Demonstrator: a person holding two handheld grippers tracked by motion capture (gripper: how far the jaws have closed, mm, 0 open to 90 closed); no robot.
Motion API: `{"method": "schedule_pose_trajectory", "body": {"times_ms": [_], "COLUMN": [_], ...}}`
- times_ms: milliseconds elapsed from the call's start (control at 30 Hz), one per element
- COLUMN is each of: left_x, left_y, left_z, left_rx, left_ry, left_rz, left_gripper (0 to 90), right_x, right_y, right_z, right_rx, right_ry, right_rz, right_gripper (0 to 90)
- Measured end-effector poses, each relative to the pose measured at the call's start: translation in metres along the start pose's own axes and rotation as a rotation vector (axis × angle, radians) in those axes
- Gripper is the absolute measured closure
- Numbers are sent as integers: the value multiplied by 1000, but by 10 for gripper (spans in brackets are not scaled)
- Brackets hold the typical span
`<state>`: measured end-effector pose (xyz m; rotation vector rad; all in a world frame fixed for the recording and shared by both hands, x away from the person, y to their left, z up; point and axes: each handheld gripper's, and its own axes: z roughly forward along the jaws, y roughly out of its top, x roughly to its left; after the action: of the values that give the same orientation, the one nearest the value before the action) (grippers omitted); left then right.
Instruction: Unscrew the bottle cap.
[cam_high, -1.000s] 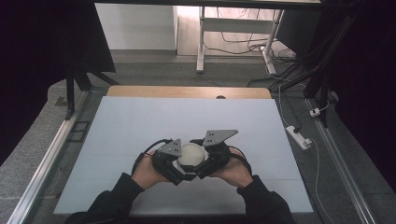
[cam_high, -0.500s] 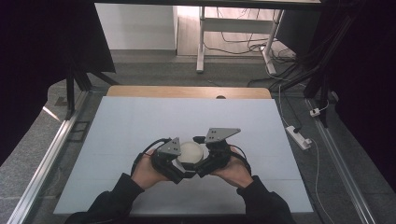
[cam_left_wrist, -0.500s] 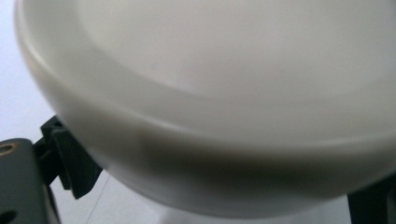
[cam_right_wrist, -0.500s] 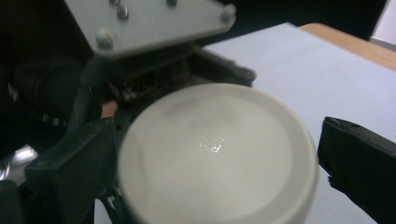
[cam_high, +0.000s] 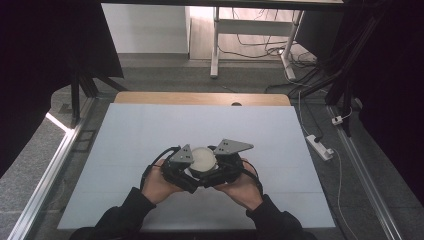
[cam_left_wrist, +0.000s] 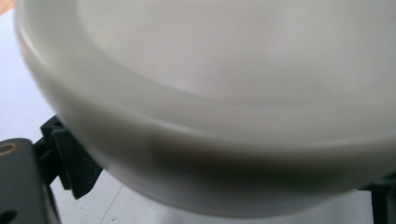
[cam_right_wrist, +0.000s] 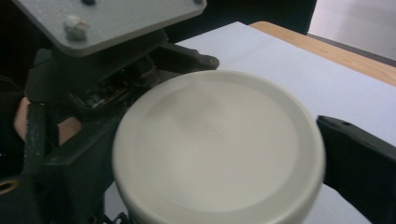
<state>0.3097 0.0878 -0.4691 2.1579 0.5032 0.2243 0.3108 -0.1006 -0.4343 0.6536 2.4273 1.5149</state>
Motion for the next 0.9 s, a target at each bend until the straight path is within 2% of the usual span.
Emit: {"method": "schedule_pose_trajectory", "body": {"times_ms": [167, 267, 333, 367, 400, 433, 600, 700, 800, 900], "left_x": [1, 1, 2, 3, 3, 3, 2, 0, -2, -1], "left_y": [0, 0, -1, -1, -1, -1, -3, -2, -2, -2], "left_z": [0, 0, 0, -1, -1, -1, -1, 0, 1, 0], "left_rx": [10, 14, 5, 6, -1, -3, -9, -3, 0, -3], "left_ry": [-13, -45, -80, -101, -121, -138, -228, -263, -266, -231], "left_rz": [9, 25, 31, 44, 45, 51, 96, 126, 138, 122], "left_gripper": [76, 76, 76, 76, 76, 76, 77, 76, 76, 76], "right_x": [1, 0, -3, -6, -6, -8, -14, -18, -18, -17], "right_y": [-2, -1, -1, -1, -1, 0, -2, -4, -4, -4], "right_z": [0, -1, -3, -5, -5, -6, -9, -11, -12, -12], "right_rx": [-21, -6, 0, 0, 0, 2, 9, 14, 16, 18], "right_ry": [-11, 15, 56, 104, 104, 129, 261, 349, 370, 343], "right_rz": [-26, -48, -55, -58, -58, -65, -108, -144, -155, -146], "right_gripper": [70, 73, 73, 73, 73, 73, 74, 73, 73, 69]}}
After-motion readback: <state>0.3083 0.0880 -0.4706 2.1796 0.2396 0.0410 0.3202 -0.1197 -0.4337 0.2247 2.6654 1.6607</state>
